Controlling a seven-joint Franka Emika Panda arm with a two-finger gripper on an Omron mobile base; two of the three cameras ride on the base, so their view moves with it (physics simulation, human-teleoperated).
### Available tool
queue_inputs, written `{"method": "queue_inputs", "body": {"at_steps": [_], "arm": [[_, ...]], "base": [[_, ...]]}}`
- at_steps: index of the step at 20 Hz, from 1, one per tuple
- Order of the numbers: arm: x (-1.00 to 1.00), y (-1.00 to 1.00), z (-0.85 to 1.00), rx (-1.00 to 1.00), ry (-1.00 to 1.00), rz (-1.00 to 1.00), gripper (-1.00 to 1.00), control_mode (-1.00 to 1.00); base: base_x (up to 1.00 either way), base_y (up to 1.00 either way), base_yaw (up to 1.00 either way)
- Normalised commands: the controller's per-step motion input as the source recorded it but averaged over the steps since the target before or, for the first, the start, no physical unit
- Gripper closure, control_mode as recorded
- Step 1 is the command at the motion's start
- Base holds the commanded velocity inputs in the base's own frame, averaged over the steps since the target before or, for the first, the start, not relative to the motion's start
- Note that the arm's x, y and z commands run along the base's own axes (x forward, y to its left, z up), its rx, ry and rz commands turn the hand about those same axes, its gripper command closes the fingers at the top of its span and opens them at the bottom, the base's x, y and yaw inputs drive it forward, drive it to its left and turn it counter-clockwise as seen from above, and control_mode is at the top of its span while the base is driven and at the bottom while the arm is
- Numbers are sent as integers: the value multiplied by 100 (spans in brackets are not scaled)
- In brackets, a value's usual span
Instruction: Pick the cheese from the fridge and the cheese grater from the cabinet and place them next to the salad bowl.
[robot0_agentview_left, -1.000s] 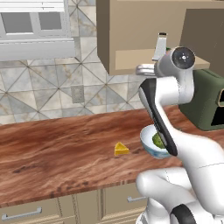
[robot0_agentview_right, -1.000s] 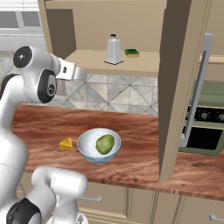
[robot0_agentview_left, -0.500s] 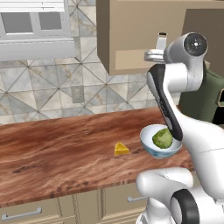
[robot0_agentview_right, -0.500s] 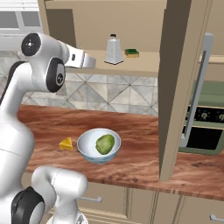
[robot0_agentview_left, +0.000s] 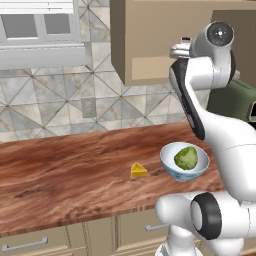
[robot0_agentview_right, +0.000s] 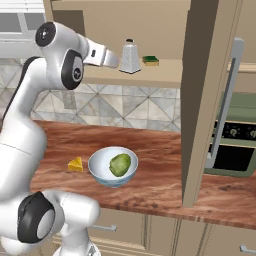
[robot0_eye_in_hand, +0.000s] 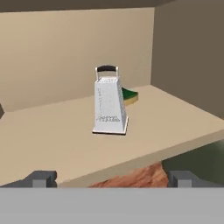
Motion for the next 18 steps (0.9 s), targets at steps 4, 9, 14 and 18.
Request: {"method": "queue_inputs", "body": {"at_steps": [4, 9, 14, 18], "arm": [[43, -12, 0, 4, 13, -6, -100, -100], [30, -6, -3, 5, 11, 0, -100, -100], [31, -5, -14, 0, -1, 0, -100, -100], [13, -3, -22, 0, -13, 0, -100, -100]], "base": [[0, 0, 0], [0, 0, 0], [0, 0, 0], [0, 0, 0]]}}
